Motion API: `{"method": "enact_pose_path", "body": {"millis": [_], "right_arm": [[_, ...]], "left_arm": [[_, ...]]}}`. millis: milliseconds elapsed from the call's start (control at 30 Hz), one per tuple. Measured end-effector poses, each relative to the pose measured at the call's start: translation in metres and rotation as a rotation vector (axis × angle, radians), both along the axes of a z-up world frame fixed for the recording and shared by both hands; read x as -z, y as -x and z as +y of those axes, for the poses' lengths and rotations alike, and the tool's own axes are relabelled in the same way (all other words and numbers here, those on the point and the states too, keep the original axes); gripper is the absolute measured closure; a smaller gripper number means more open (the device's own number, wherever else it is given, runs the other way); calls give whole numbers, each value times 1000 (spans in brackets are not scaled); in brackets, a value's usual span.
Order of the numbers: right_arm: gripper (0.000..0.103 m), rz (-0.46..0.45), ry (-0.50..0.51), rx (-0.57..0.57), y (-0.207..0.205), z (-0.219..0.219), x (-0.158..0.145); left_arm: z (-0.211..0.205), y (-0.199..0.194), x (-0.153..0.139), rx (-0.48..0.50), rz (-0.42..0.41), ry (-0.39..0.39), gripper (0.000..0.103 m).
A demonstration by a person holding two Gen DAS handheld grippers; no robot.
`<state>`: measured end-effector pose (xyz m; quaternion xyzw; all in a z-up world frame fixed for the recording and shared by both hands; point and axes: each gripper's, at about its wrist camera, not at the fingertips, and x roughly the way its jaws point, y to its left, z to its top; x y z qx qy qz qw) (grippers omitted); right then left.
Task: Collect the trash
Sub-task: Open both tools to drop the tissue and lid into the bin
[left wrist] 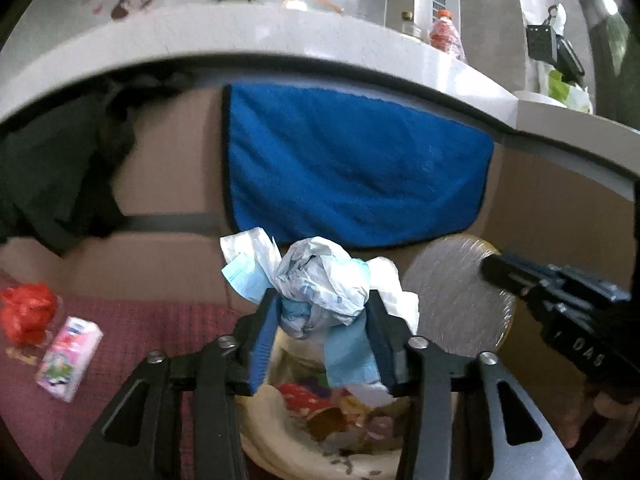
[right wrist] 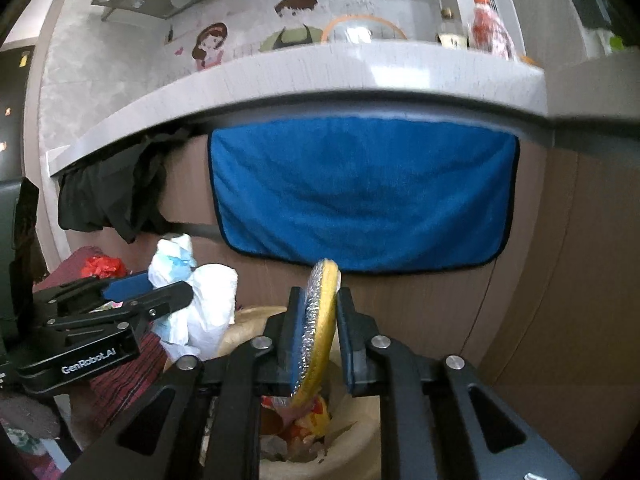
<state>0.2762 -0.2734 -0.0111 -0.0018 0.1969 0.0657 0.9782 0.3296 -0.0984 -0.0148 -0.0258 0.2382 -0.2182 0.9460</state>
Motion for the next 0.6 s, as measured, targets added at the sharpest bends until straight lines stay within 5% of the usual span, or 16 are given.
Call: {"method": "enact_pose_path", "body": {"millis": [233,600], "right_arm": [[74,27,-5,-1,-2,5,7],[72,24,-18,-79,-1,45,-8]], "left_arm": [[33,-10,-2,-47,87,100,47],[149,9,-15,-273,41,49,47]]}}
